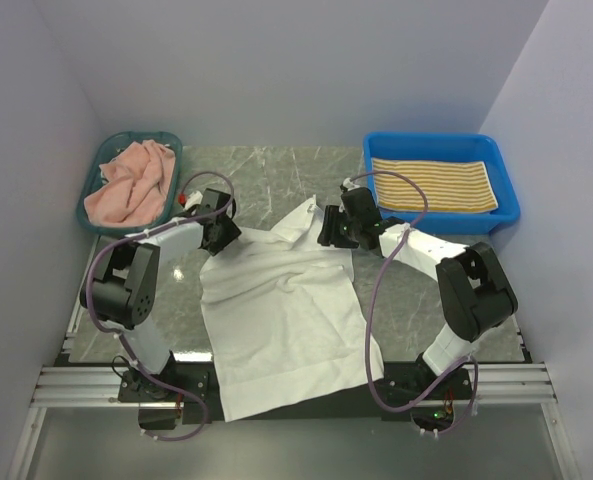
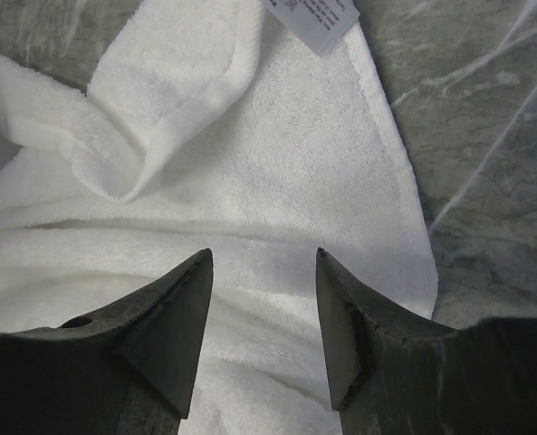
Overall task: Fold and stack the towels
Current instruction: Flatten out the crumpled towel
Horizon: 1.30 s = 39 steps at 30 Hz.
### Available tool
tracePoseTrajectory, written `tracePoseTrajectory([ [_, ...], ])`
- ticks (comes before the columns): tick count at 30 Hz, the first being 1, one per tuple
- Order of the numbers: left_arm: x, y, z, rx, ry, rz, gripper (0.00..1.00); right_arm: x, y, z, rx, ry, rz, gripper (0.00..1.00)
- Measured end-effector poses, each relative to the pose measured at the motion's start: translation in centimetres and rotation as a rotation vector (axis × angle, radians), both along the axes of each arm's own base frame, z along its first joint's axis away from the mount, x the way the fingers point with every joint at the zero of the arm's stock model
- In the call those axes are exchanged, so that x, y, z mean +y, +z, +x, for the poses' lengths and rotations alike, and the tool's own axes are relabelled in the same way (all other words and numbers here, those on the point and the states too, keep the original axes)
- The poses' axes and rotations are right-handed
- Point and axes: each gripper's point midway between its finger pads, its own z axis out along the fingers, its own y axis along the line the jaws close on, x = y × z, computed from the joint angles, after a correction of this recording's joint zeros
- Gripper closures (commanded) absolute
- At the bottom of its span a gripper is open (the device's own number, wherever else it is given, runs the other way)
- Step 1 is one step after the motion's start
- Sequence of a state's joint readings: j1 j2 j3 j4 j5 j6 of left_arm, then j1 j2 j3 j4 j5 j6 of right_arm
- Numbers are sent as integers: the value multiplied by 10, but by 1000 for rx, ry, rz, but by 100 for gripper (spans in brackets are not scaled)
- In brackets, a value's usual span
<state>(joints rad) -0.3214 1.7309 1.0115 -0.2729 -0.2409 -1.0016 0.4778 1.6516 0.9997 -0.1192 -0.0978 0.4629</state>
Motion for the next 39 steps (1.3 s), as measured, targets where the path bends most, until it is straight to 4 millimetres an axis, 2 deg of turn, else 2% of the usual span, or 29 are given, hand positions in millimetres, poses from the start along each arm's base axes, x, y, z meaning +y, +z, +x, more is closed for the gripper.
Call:
tracePoseTrajectory([
  [11,-10,16,18,-42,-30,-20,58,0,0,0,0,1,1,44],
  [19,-12,14,18,-36,-37,-28,53,0,-3,-1,3,3,1,44],
  [30,-11,-3,16,3,-34,-16,50,2,-6,-4,8,15,12,45],
  [34,-11,-2,17,-3,-34,-17,40,2,-8,-5,14,16,11,45],
  [36,-11,-2,19,-10,-31,-21,41,2,-8,-5,14,18,13,45],
  [39,-10,-2,19,-11,-28,-20,50,3,-7,-5,11,19,16,45],
])
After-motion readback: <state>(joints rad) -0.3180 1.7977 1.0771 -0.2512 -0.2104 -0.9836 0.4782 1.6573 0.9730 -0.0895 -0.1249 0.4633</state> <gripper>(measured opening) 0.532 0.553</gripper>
